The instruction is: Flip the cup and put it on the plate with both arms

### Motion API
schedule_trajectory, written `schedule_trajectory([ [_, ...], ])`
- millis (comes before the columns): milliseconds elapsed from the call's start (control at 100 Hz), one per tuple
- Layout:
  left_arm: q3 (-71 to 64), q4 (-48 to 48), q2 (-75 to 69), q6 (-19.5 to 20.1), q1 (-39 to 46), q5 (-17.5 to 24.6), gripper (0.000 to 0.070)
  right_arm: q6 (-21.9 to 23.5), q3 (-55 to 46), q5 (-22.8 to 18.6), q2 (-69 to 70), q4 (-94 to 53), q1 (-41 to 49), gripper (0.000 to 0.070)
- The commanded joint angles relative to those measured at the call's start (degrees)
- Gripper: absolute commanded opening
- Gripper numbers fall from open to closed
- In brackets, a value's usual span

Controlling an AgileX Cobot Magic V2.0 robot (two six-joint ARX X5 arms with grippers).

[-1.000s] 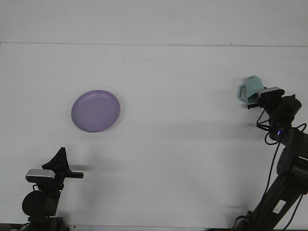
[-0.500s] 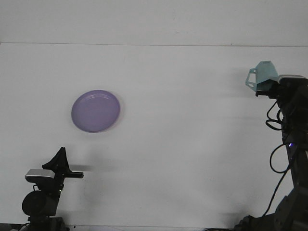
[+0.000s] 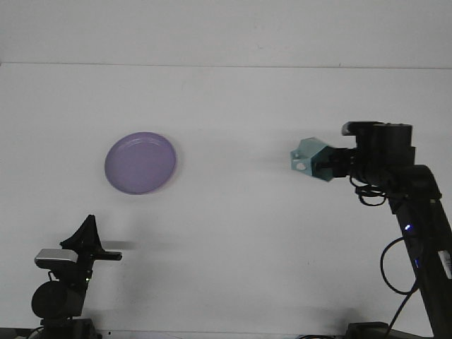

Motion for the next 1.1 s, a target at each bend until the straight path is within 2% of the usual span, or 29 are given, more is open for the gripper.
schedule_trajectory([
  [0,-1.0,0.7,0.0,-0.2,0.1,-0.2,0.0013,-1.2,1.3,1.0,0.9,-2.9,3.9,0.0001],
  [180,-1.0,0.7,0.0,-1.3,0.1,-0.2,0.0013,-2.8,1.3,4.8,5.1,-10.9,14.3,0.0001],
  [380,-1.0,0.5,0.0,-1.5,0.1,-0.2,0.0013,-4.4,1.4,8.5,12.6,-16.6,21.4,0.0001],
  [490,-1.0,0.4,0.0,-1.5,0.1,-0.2,0.0013,-4.5,1.4,10.1,16.0,-17.4,23.1,0.0001],
  [830,-1.0,0.4,0.0,-1.5,0.1,-0.2,0.0013,-5.2,1.4,10.0,19.5,-17.7,23.6,0.0005],
  [880,-1.0,0.4,0.0,-1.5,0.1,-0.2,0.0013,-5.9,1.5,10.0,19.5,-17.7,23.6,0.0044],
  [1010,-1.0,0.4,0.0,-1.6,0.1,-0.2,0.0014,-6.5,2.7,10.0,19.4,-18.9,23.5,0.0292],
  [1090,-1.0,0.5,0.0,-2.6,0.1,-0.2,0.0014,-7.7,5.1,10.0,19.4,-20.2,22.9,0.0326],
])
